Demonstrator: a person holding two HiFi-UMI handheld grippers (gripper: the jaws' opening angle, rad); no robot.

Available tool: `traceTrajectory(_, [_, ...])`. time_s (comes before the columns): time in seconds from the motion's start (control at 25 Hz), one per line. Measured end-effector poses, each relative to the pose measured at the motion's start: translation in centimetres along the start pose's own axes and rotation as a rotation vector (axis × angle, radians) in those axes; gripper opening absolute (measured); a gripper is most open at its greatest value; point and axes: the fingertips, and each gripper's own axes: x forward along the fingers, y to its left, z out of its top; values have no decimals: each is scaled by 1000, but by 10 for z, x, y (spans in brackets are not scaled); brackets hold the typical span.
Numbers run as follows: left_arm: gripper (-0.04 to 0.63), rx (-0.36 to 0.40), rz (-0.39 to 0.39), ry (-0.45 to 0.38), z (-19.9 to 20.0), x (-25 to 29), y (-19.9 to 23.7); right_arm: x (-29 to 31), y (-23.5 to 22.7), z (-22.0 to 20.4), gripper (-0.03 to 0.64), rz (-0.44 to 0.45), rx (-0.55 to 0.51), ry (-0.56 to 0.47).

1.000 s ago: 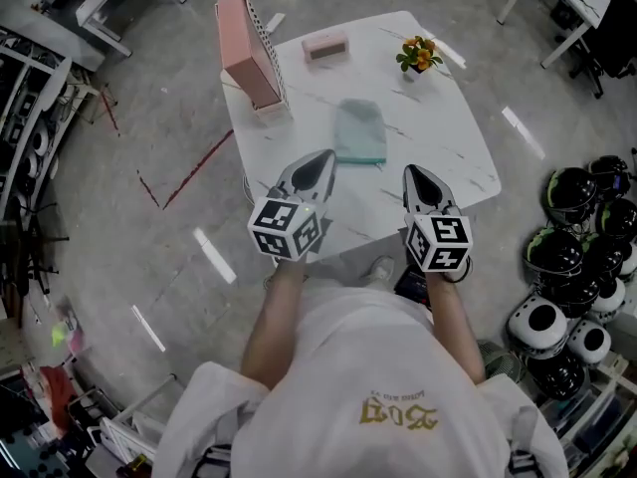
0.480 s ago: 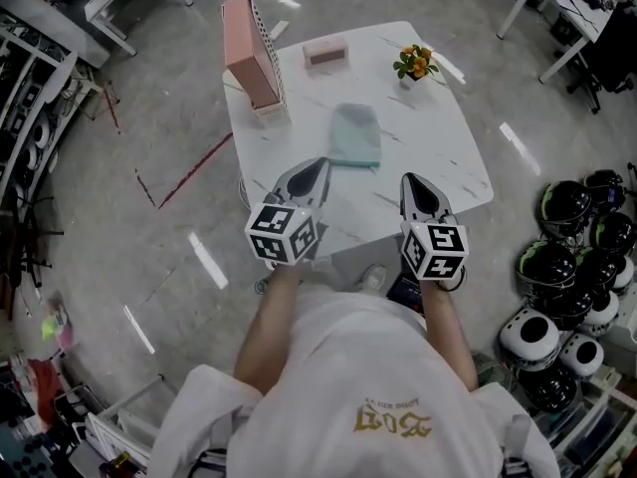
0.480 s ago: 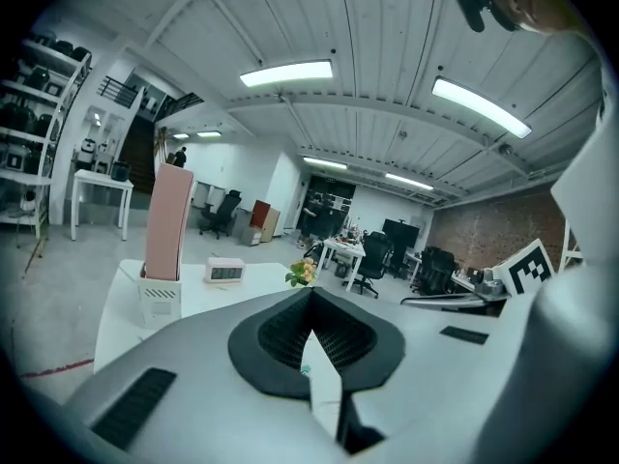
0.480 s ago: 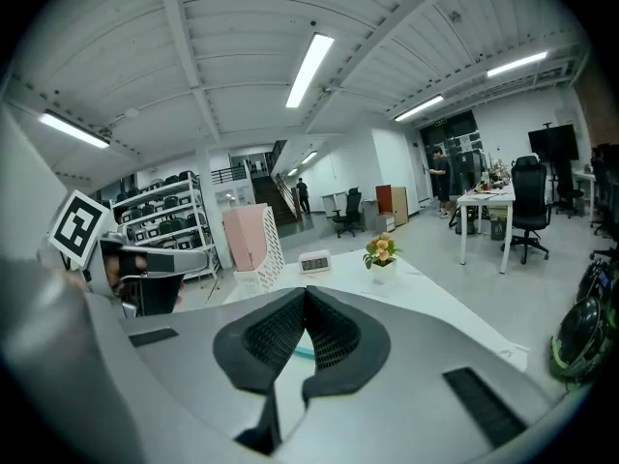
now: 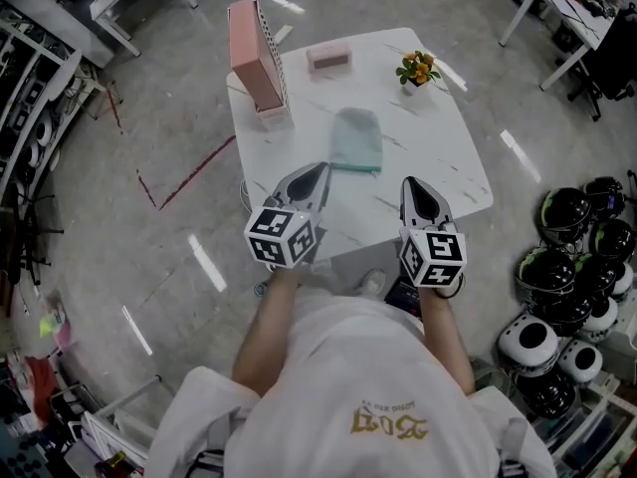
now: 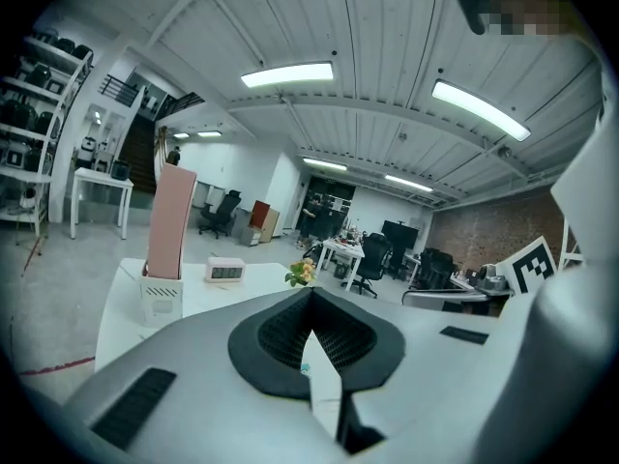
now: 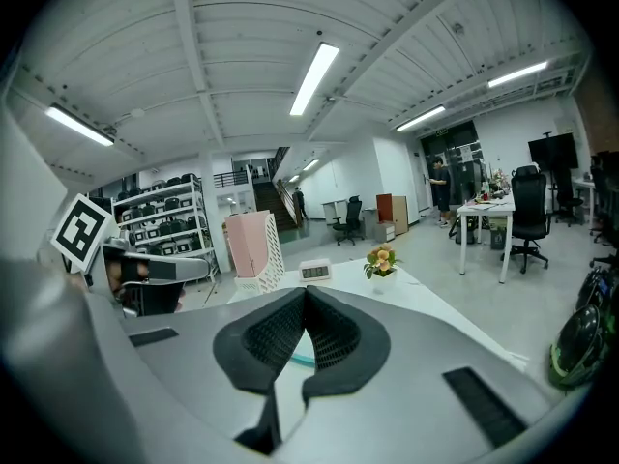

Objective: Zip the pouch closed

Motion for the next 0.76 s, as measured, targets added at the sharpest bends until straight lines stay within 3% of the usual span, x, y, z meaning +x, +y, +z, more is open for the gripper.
traceTrajectory(0.76, [17, -1, 29, 14, -6, 2, 4, 3, -11, -10, 11, -5, 14, 34])
